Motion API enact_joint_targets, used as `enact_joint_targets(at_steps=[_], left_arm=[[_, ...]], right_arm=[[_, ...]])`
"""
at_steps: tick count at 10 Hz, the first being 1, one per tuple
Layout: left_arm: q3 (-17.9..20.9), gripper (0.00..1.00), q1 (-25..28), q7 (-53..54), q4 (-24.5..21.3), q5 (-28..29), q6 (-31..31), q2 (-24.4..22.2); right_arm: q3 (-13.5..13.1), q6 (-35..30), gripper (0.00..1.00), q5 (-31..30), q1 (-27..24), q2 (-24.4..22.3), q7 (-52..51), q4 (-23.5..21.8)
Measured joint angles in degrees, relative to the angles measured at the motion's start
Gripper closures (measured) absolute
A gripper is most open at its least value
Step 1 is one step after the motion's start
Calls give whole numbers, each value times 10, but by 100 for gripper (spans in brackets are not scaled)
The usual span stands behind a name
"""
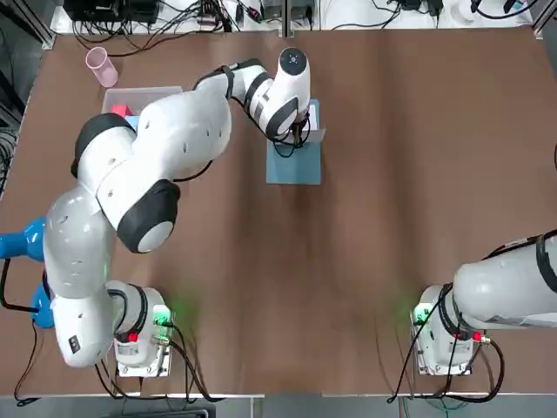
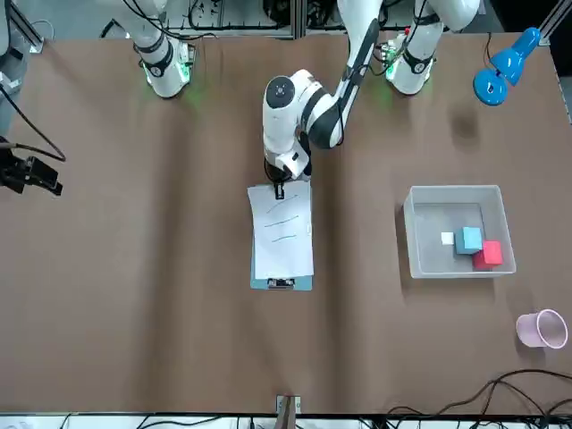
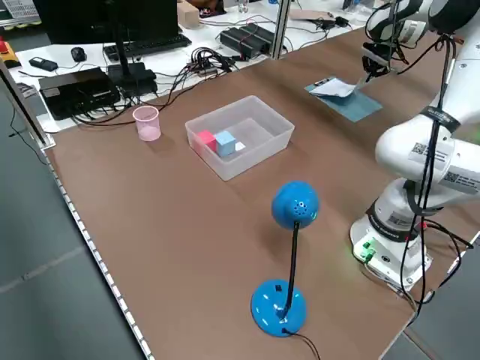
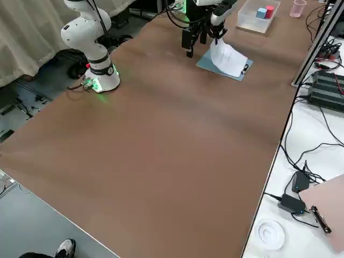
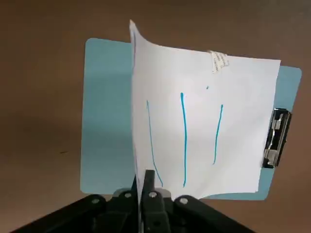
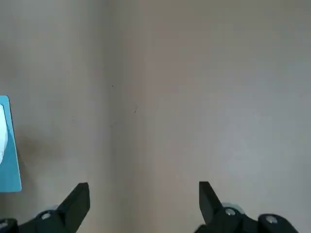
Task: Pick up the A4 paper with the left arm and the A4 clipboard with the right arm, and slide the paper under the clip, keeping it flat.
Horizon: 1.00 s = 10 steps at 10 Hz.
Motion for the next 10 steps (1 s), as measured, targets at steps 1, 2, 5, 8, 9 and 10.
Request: enact_joint_targets(at_steps=[1,2,5,8,9,10], left_arm=[[0,99,0,0,0,0,0,2],[0,99,0,0,0,0,0,3],[4,99,1,2,0,0,11,4],[4,97,1,10,0,0,13,4],[4,93,1,18,0,1,13,4],[4,85,1,23,0,1,14,4]], right_arm=[[0,0,1,0,0,0,0,0],[0,0,1,0,0,0,0,0],[0,0,1,0,0,0,0,0],[0,0,1,0,0,0,0,0],[0,0,0,0,0,0,0,0],[0,0,0,0,0,0,0,0]])
